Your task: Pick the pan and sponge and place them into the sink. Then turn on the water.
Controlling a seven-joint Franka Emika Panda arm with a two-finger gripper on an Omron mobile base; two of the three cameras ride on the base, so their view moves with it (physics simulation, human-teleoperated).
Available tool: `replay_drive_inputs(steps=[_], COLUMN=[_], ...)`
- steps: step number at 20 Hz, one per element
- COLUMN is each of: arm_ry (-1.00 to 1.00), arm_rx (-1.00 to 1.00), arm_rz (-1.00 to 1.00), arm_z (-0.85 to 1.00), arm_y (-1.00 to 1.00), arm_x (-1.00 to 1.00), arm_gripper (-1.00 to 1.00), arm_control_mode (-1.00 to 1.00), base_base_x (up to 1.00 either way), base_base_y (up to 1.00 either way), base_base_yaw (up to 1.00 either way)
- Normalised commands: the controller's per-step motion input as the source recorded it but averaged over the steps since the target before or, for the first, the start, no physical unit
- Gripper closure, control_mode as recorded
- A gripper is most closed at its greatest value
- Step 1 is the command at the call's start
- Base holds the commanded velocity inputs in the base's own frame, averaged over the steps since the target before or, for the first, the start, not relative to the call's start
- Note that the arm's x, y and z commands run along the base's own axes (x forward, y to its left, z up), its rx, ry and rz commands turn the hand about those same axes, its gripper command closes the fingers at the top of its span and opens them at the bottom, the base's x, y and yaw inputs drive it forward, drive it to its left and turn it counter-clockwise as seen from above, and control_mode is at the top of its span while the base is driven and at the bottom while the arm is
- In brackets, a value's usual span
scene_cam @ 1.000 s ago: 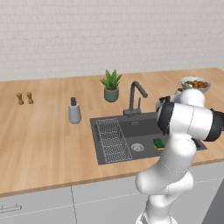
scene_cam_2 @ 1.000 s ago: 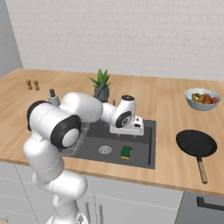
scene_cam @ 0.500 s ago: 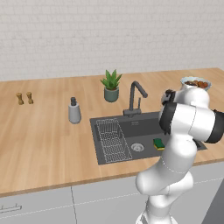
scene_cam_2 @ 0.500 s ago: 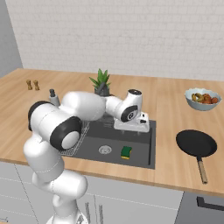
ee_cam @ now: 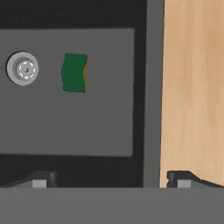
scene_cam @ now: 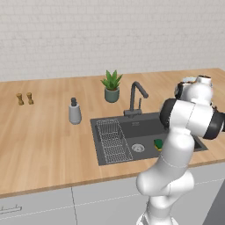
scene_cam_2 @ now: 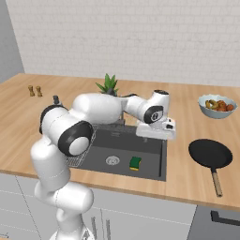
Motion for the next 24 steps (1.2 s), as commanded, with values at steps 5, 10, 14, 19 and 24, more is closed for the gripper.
replay_drive_inputs(steps=[5, 10, 14, 19, 24], arm_ry=[0.00, 0.00, 0.00, 0.00, 0.00], arm_rx=[0.00, 0.00, 0.00, 0.00, 0.00], arm_rz=[-0.04, -0.02, 0.00, 0.00, 0.00], arm_z=[0.00, 0.00, -0.02, -0.02, 0.00], arm_y=[-0.92, -0.82, -0.57, -0.29, -0.24], arm_x=[-0.44, -0.40, -0.03, 0.00, 0.00], arm_gripper=[-1.00, -1.00, -1.00, -1.00, -1.00], arm_control_mode=[-1.00, -1.00, -1.00, -1.00, -1.00], base_base_x=[0.00, 0.00, 0.00, 0.00, 0.00], base_base_y=[0.00, 0.00, 0.00, 0.00, 0.00], base_base_yaw=[0.00, 0.00, 0.00, 0.00, 0.00])
